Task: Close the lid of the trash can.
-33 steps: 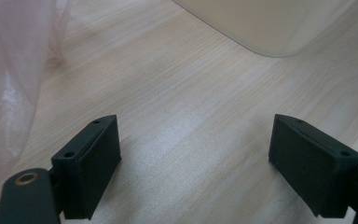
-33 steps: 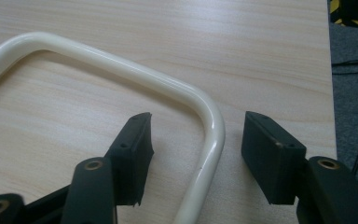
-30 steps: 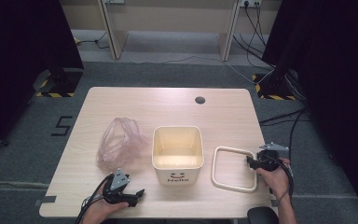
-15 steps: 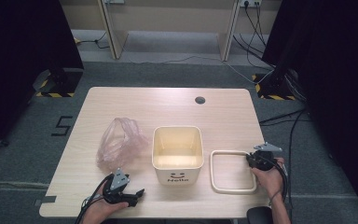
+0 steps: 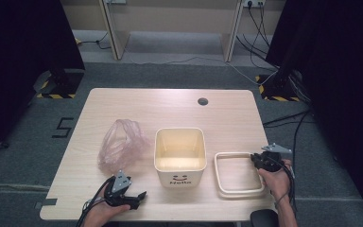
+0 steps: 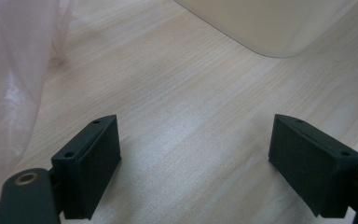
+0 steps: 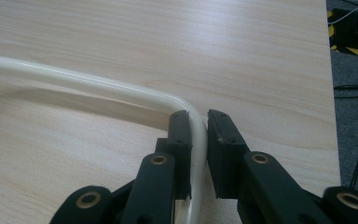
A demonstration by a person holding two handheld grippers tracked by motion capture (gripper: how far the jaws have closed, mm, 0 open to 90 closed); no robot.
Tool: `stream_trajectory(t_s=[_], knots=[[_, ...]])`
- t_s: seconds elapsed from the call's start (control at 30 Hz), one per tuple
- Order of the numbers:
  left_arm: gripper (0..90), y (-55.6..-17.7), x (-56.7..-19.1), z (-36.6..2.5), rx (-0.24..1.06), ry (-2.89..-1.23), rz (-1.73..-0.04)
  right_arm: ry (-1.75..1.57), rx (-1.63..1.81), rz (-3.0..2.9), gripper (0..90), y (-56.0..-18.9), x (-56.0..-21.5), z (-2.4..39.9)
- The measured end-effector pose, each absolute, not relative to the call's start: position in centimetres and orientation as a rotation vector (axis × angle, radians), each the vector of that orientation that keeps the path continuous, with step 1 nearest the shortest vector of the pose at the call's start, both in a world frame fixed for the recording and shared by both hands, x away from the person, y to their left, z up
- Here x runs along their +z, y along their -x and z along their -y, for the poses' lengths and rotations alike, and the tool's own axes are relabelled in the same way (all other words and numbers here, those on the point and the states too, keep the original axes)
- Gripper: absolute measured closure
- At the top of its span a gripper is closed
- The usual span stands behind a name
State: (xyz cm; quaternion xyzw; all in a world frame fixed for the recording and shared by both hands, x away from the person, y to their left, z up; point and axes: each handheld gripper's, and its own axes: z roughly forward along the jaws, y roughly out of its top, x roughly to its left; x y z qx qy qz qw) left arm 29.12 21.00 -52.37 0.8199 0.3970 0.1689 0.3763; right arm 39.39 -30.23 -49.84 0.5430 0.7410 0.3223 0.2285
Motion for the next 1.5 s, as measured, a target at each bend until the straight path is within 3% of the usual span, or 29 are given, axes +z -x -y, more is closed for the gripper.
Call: stream_trajectory(t_s=[0.7,1.5], knots=[[17.2,-28.9,-51.9,-20.7,0.398,-2.096,-0.997,-1.44,1.027,-1.955,80.5,-39.2,-46.0,30.6],[16.6,-27.7,-45.6,-17.2,0.447,-1.995,-0.853,-1.294,1.208,-1.889,80.6,-39.4,-39.9,28.7]])
